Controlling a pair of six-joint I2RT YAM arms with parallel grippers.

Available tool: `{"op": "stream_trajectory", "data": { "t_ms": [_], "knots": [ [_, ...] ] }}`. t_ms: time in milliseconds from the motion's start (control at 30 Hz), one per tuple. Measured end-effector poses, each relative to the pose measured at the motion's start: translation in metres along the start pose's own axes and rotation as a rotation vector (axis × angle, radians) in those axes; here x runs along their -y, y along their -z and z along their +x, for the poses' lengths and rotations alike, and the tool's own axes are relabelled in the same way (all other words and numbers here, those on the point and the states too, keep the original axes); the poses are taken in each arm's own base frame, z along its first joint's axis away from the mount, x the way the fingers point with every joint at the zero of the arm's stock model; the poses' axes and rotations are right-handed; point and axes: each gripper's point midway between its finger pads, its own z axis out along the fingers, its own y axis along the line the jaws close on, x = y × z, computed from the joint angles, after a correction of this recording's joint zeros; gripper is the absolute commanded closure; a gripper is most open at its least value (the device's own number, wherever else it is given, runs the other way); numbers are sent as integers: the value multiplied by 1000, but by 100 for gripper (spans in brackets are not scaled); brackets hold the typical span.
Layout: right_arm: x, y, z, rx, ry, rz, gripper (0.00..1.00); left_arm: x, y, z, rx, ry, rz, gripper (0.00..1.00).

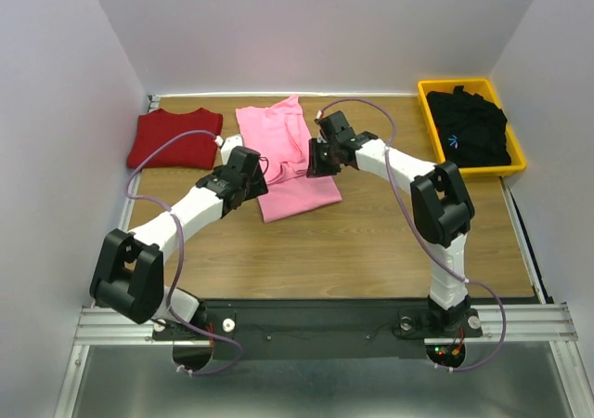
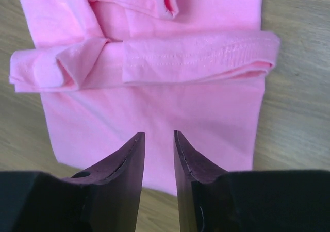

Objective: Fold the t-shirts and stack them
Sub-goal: Fold the tshirt

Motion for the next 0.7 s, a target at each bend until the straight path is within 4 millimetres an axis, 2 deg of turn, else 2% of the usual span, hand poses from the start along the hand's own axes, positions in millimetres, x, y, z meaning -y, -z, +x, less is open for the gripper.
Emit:
{"op": "stream_trajectory", "data": {
  "t_ms": [100,267,433,533,700],
  "knots": [
    [0,-16,3,-4,-6,-11,67,-10,3,12,-23,-11,-17,28],
    [9,-45,19,-46,-29,4,68,-12,8,11,-17,-10,-12,28],
    [4,-50,-1,-4,-32,-11,67,-11,10,10,-14,-13,-2,28],
    [2,-57,-7,6,-30,-15,67,-11,10,11,-19,-16,3,28],
    [-5,-71,-31,50,-27,-25,66,-15,13,17,-27,-27,5,28]
  ]
}}
